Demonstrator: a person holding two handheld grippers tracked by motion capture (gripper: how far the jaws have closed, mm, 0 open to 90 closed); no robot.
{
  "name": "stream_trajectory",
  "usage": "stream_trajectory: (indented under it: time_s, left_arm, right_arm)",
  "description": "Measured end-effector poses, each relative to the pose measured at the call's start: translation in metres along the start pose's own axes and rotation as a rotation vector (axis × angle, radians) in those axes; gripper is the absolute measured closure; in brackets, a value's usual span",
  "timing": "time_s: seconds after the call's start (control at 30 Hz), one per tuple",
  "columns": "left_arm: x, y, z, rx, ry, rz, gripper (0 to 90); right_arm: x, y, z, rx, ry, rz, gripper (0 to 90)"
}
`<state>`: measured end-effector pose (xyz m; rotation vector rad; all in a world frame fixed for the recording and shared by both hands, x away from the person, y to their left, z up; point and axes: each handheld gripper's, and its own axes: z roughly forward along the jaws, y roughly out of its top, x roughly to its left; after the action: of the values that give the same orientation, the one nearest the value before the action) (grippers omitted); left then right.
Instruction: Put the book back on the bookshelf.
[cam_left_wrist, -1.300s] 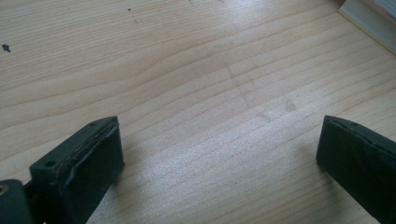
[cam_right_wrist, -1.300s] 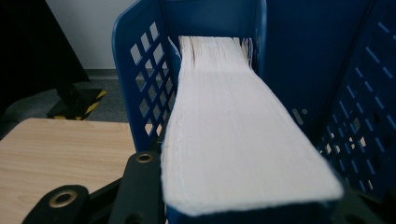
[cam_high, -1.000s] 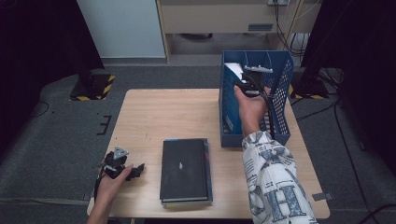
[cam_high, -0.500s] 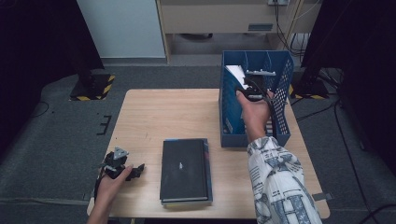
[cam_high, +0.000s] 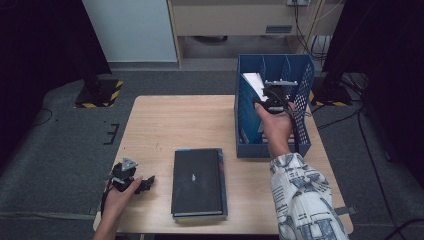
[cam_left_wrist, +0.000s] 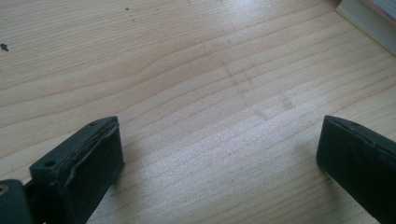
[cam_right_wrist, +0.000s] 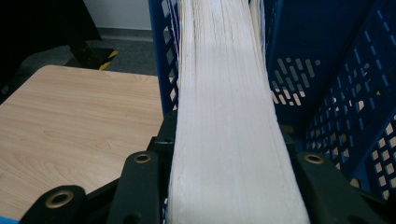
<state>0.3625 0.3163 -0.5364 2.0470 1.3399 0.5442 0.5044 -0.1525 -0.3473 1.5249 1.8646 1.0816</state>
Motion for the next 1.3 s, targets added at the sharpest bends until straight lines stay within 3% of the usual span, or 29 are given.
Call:
stream_trajectory:
  time_s: [0.33, 0.8, 0.97, 1.3]
  left_arm:
    - [0.0, 0.0, 0.0, 0.0, 0.0, 0.0, 0.0]
    - [0.0, 0.0, 0.0, -0.004, 0.0, -0.005, 0.0]
    - [0.0, 0.0, 0.0, -0.004, -0.001, -0.005, 0.0]
    - [0.0, 0.0, 0.001, -0.004, -0.002, -0.004, 0.0]
  right_arm:
    - [0.005, -0.001, -0.002, 0.004, 0.013, -0.02, 56.5]
    - [0.006, 0.007, 0.006, 0.027, 0.026, -0.01, 52.1]
    - [0.006, 0.008, 0.006, 0.035, 0.025, -0.009, 58.5]
    - [0.005, 0.01, 0.006, 0.014, -0.005, 0.014, 60.6]
